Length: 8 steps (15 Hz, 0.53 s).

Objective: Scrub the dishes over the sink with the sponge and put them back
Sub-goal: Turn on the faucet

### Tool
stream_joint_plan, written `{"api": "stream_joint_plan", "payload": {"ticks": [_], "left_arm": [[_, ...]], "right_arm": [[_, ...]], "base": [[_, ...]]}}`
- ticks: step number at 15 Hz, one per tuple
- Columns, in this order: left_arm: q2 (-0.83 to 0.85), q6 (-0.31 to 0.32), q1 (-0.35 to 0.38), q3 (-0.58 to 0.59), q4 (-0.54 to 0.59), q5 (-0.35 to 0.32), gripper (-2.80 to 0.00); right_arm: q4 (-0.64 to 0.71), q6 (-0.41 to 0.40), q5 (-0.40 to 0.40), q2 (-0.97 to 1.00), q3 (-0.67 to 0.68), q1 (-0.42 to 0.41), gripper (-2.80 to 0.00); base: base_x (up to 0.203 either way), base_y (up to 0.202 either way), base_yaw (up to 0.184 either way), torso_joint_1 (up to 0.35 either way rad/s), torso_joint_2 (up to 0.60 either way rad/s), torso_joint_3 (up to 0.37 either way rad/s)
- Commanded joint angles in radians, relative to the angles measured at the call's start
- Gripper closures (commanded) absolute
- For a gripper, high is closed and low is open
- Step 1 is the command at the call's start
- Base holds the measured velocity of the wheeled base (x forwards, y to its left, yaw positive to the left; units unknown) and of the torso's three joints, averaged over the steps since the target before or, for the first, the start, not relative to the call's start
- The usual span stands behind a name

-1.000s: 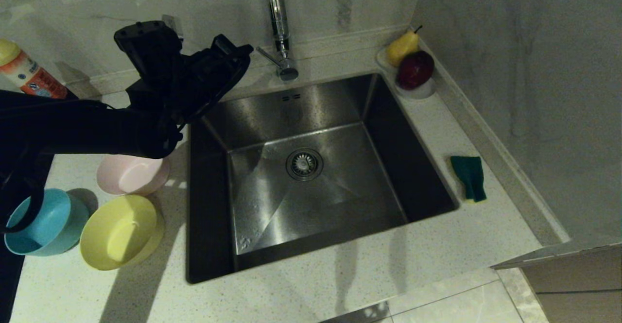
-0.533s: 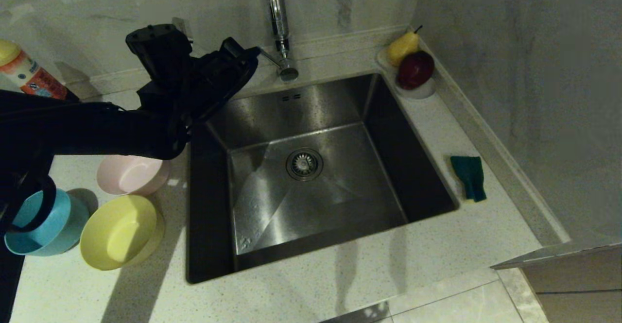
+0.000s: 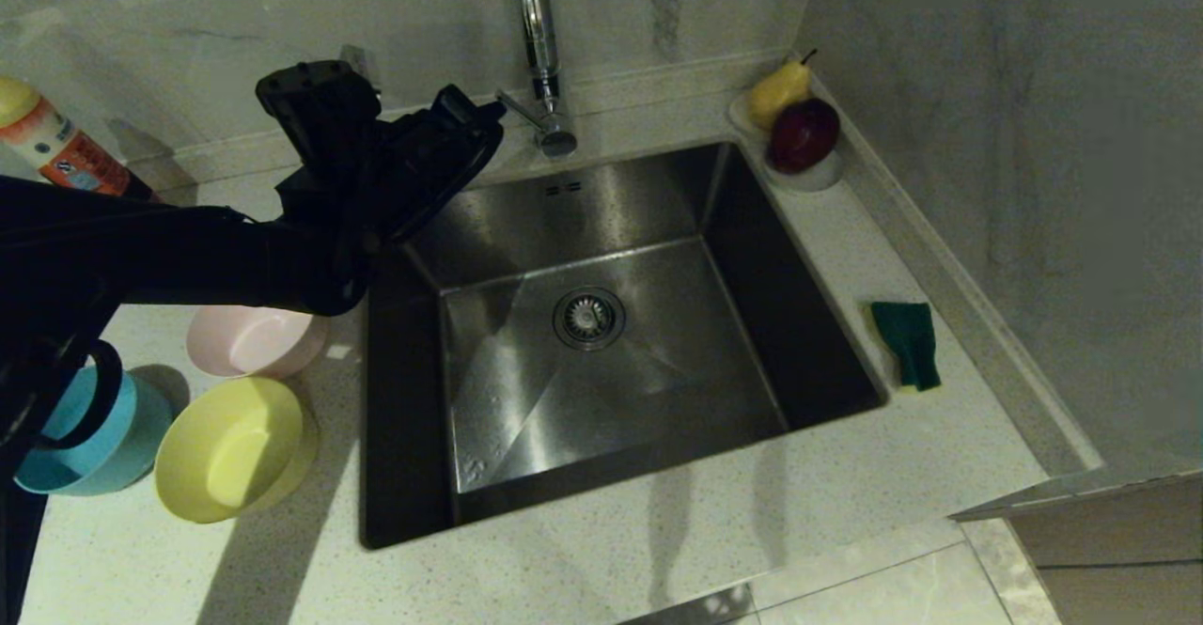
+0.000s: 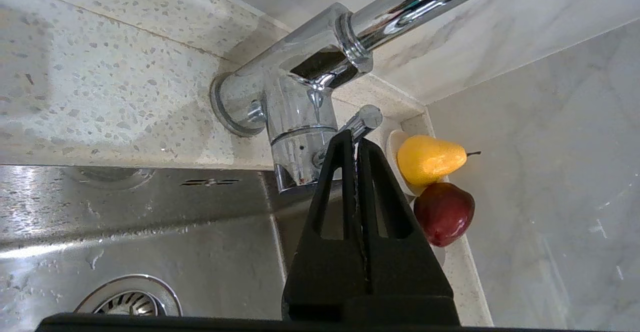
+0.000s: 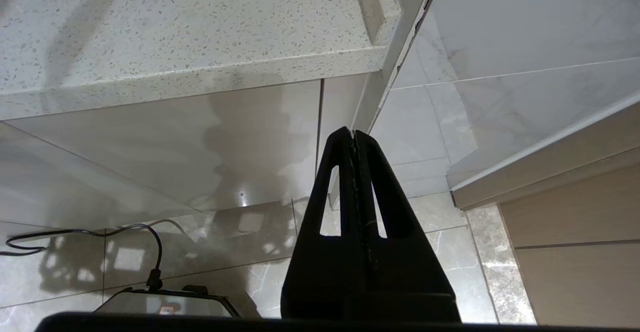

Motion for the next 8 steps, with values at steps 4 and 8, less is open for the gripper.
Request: {"api": "stream_joint_plan", "payload": {"ticks": [4, 8], "left_arm": [[-0.048, -0.005, 0.003, -0.017, 0.005, -0.001, 0.00], [-0.039, -0.002, 0.011, -0.058, 0.008, -0.001, 0.00]], "right_arm": [[0.000, 0.000, 0.000, 0.001, 0.000, 0.000, 0.00], [0.000, 0.000, 0.000, 0.001, 0.000, 0.000, 0.00]], "base": [[0.000, 0.000, 0.000, 0.000, 0.00, 0.000], [0.000, 0.000, 0.000, 0.000, 0.00, 0.000]]}}
